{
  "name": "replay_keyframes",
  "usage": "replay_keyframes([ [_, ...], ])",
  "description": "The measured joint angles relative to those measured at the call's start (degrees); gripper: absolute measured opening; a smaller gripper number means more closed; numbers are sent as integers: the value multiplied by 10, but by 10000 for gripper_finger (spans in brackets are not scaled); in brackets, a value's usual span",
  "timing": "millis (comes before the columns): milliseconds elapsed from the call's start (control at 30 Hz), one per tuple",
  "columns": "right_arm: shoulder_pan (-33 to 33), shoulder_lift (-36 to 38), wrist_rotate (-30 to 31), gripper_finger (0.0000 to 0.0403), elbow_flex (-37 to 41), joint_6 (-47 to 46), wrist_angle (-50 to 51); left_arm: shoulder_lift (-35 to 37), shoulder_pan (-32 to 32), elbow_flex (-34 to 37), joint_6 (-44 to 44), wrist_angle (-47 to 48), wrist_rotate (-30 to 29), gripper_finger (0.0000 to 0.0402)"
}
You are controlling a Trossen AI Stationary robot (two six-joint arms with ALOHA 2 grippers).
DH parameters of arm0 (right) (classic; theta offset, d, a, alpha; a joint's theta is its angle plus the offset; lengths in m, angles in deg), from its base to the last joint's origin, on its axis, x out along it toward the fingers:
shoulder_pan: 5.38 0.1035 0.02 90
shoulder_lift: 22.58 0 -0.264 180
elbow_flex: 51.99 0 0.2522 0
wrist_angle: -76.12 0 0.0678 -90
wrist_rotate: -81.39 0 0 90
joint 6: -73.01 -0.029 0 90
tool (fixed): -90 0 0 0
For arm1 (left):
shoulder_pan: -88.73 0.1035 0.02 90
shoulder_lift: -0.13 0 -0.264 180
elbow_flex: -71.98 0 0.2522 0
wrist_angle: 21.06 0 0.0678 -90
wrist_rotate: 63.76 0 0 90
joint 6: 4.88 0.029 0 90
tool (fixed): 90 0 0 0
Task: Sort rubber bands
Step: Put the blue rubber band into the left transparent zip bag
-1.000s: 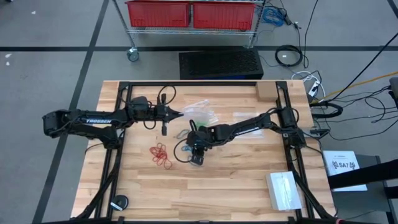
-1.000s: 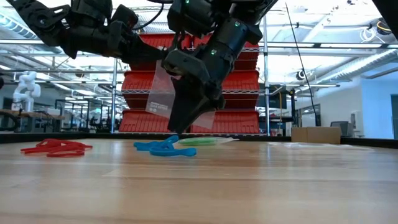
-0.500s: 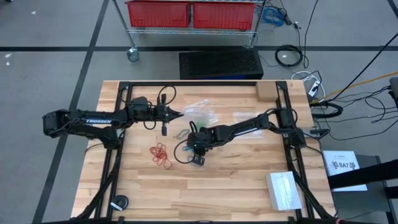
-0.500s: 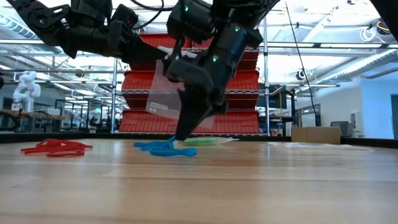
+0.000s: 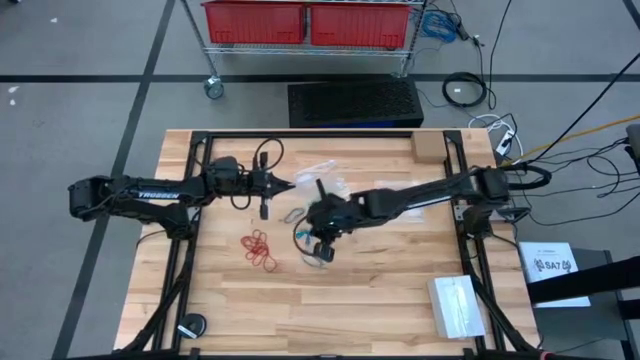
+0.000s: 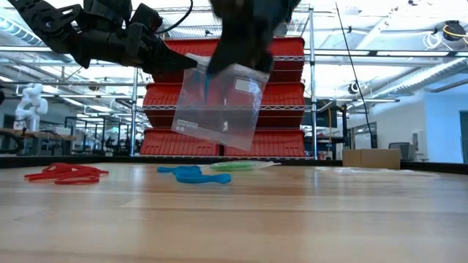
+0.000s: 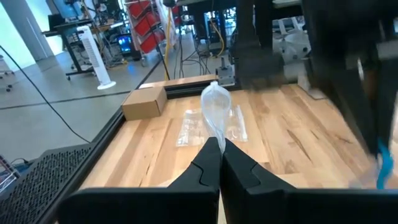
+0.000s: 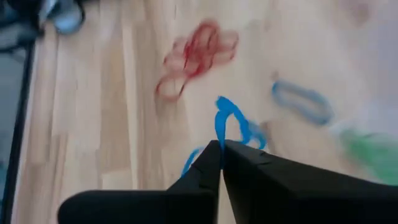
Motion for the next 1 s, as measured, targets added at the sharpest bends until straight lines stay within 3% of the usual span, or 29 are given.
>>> replay_keyframes([
  [267, -13, 97, 115, 1, -1, 10, 21, 0, -10, 0, 0, 0, 0, 0],
  [400, -29, 116, 136, 1, -1, 12, 47, 0, -10, 0, 0, 0, 0, 0],
  [767, -63, 116, 130, 0, -1, 17, 88, 0, -10, 0, 0, 0, 0, 0],
  [1000, -83, 113, 86, 0, -1, 19, 97, 0, -15, 0, 0, 0, 0, 0],
])
